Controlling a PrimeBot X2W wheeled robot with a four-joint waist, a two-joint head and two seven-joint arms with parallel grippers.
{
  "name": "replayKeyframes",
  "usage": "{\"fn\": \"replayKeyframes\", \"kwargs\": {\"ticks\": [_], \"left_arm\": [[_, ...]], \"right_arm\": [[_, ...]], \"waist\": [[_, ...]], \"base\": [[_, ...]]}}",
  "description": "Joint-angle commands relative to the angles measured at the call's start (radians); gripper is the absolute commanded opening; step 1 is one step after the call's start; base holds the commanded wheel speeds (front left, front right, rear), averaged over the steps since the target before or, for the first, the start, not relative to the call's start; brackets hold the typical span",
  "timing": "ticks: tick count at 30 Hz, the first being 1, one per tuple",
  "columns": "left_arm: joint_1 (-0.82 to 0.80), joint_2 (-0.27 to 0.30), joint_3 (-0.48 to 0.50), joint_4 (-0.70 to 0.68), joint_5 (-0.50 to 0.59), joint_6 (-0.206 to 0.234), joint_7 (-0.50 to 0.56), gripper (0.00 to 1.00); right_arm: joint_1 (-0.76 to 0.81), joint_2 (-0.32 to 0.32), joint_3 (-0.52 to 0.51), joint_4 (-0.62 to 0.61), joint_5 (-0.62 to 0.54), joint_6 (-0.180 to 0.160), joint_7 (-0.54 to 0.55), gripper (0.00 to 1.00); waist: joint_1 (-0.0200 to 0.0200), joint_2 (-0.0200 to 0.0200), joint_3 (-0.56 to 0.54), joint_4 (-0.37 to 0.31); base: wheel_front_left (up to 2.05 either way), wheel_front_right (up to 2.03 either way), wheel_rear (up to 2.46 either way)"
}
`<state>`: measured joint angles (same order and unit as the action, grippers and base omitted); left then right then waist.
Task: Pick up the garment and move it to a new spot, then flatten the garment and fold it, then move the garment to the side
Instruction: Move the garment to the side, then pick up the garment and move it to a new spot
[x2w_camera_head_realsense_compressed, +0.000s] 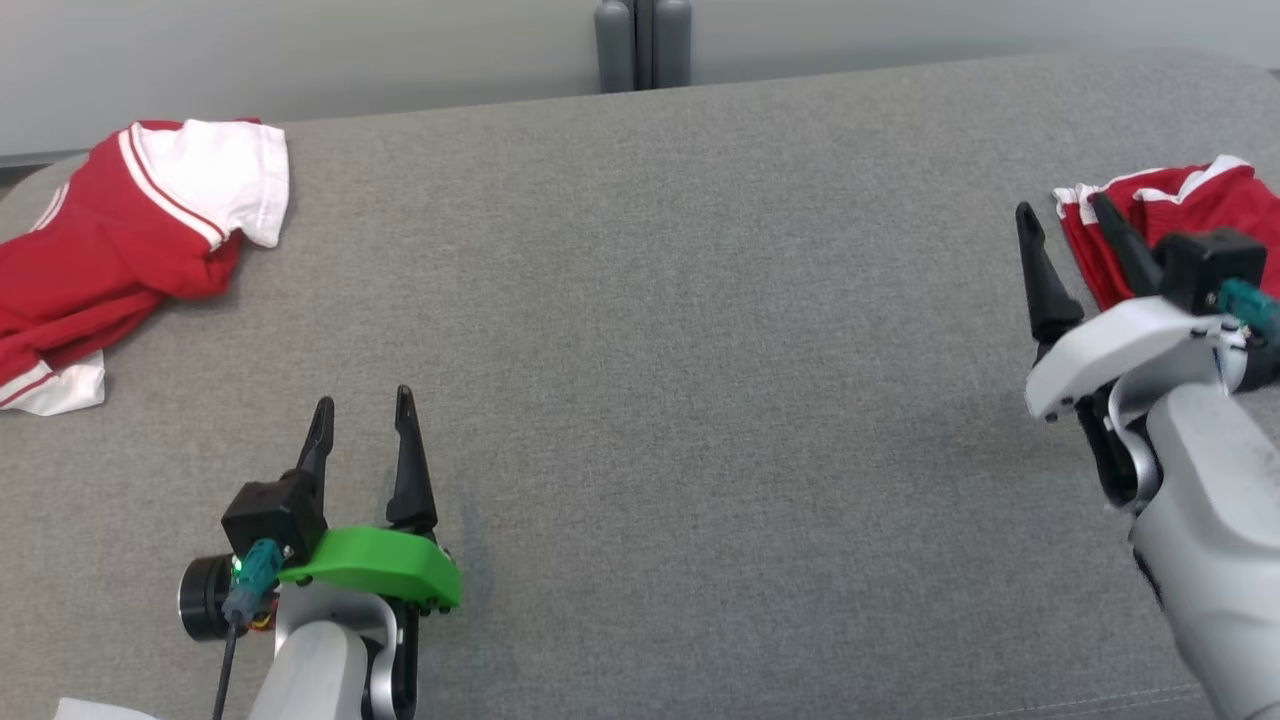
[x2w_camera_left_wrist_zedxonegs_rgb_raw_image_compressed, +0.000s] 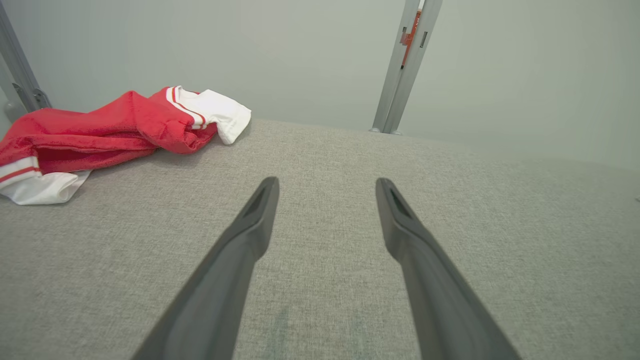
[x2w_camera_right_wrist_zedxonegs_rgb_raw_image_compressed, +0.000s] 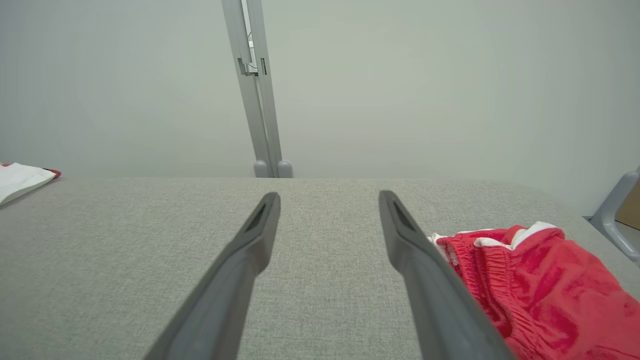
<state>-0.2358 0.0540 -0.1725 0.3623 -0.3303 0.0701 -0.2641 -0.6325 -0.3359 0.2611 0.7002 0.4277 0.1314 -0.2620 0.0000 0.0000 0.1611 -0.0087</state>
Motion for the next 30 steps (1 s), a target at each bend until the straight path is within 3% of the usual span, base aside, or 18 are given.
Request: {"fn": "replayKeyframes", "kwargs": {"ticks": [1,9,12,20,30], "left_arm": [[0.023,0.000,0.003,0.010,0.009,-0.001,0.000,1.00],[0.117,-0.003,0.002,0.015,-0.010,0.003,0.000,1.00],[0.139,-0.003,-0.011,0.007,-0.021,0.011,0.000,1.00],[0.173,-0.003,-0.044,-0.023,-0.022,0.024,0.000,1.00],[0.186,-0.002,-0.067,-0.038,-0.021,0.031,0.000,1.00]], "right_arm": [[0.061,0.023,-0.030,-0.038,-0.027,-0.001,-0.003,1.00],[0.371,0.193,-0.238,-0.314,-0.233,-0.002,-0.003,1.00],[0.453,0.249,-0.252,-0.380,-0.266,-0.001,-0.002,1.00],[0.573,0.284,-0.258,-0.491,-0.284,-0.001,0.018,1.00],[0.608,0.285,-0.226,-0.515,-0.247,-0.001,0.028,1.00]], "waist": [[0.0000,0.0000,-0.052,0.039],[0.0000,0.0000,-0.129,0.058],[0.0000,0.0000,-0.145,0.061],[0.0000,0.0000,-0.165,0.060],[0.0000,0.0000,-0.169,0.062]], "base": [[0.00,0.00,0.00],[0.00,0.00,0.00],[0.00,0.00,0.00],[0.00,0.00,0.00],[0.00,0.00,0.00]]}}
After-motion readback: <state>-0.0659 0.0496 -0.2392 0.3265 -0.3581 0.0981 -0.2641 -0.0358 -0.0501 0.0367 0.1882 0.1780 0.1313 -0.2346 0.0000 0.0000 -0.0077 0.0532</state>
